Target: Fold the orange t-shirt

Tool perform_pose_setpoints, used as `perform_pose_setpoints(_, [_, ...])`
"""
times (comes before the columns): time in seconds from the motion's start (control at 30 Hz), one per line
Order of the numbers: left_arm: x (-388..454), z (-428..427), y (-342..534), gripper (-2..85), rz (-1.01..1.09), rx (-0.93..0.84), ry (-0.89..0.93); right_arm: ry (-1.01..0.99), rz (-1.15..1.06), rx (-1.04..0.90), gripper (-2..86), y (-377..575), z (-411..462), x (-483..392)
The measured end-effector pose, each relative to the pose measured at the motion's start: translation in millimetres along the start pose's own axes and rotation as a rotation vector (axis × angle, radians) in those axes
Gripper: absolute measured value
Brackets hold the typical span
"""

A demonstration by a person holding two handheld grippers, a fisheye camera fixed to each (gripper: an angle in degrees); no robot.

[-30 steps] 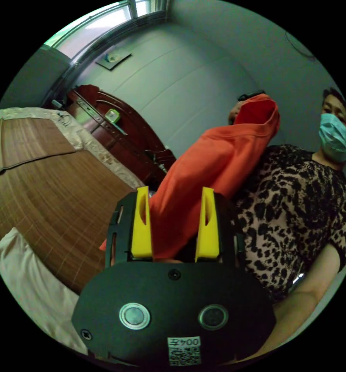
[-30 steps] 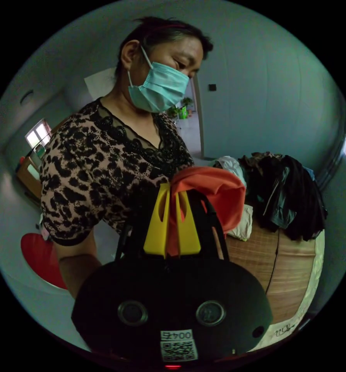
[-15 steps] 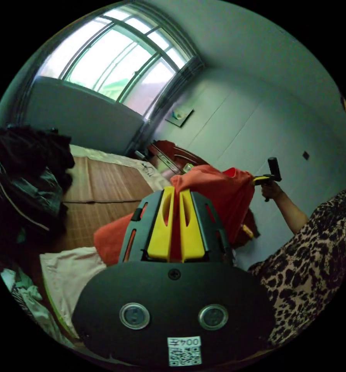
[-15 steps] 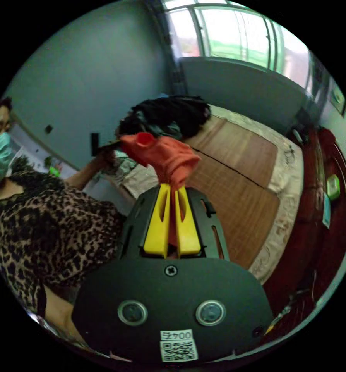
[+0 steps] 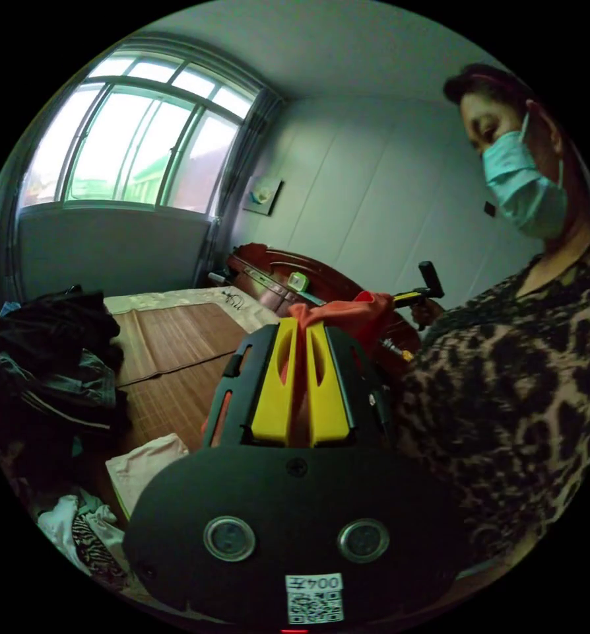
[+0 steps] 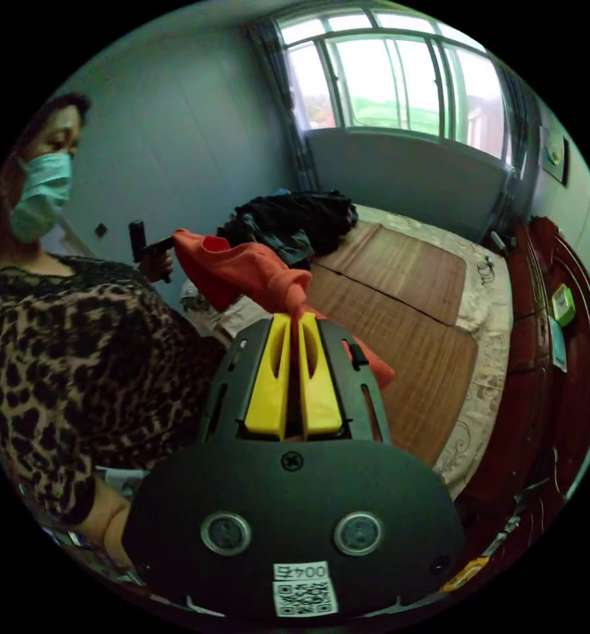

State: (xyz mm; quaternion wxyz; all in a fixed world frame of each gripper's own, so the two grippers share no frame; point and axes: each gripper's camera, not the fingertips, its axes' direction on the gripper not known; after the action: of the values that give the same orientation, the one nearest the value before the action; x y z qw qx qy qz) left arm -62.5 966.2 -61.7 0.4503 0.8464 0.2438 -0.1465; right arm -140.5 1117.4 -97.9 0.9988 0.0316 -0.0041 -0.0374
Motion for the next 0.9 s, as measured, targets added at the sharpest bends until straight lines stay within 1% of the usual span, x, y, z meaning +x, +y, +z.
perform_pose_setpoints(0.03, [9.0,-5.3,-3.6,0.5,0.007,0.013,0.011,-0.012,-0.013,0.026,0.3,0.6,-8.3,0.4])
perform_pose_setpoints(0.1, [19.0,-8.6,-10.4,0.5,0.017,0.032,0.014,-0.028,-0.039,0.139,-0.1,0.4,-36.8,9.3])
perform_pose_setpoints(0.2, [23.0,1.7,-19.7,0.6,0.020,0.051,-0.014,-0.034,-0.003,0.251,-0.4,-4.4,-51.3,41.4])
perform_pose_setpoints(0.27, [15.7,18.1,-21.4,0.6,0.010,0.049,-0.047,-0.012,0.034,0.269,-0.5,-10.4,-43.4,68.2])
perform_pose_setpoints(0.33, [-7.1,54.7,-20.3,0.6,-0.037,0.014,-0.092,-0.009,0.082,0.253,-0.5,-20.2,-25.4,99.1])
perform_pose_setpoints(0.47, [-59.7,135.1,-9.8,0.6,-0.108,-0.086,-0.175,0.141,0.178,0.103,-0.6,-48.7,43.6,177.0])
perform_pose_setpoints(0.53, [-100.6,204.2,6.3,0.6,-0.135,-0.205,-0.263,0.243,0.194,0.011,-0.6,-61.0,82.8,212.2])
perform_pose_setpoints(0.57, [-110.7,222.7,11.7,0.6,-0.133,-0.240,-0.292,0.306,0.189,-0.053,-0.6,-69.1,112.2,236.0])
perform_pose_setpoints(0.6, [-130.7,259.4,23.9,0.6,-0.141,-0.304,-0.348,0.357,0.178,-0.114,-0.6,-76.8,143.1,260.6])
perform_pose_setpoints(0.63, [-149.7,297.2,38.2,0.6,-0.127,-0.369,-0.397,0.379,0.173,-0.143,-0.6,-80.4,158.8,273.2])
perform_pose_setpoints(0.67, [-159.1,315.6,46.0,0.7,-0.123,-0.399,-0.421,0.414,0.159,-0.197,-0.6,-86.8,190.3,298.8])
perform_pose_setpoints(0.7, [-177.6,351.5,62.6,0.7,-0.118,-0.458,-0.466,0.436,0.152,-0.236,-0.6,-92.3,220.5,325.4])
perform_pose_setpoints(0.77, [-211.3,416.7,97.6,0.7,-0.107,-0.556,-0.549,0.416,0.183,-0.270,-0.6,-99.4,261.1,368.5])
perform_pose_setpoints(0.9, [-256.8,497.9,153.9,0.9,-0.153,-0.648,-0.634,0.414,0.292,-0.316,-0.5,-108.5,344.4,461.7])
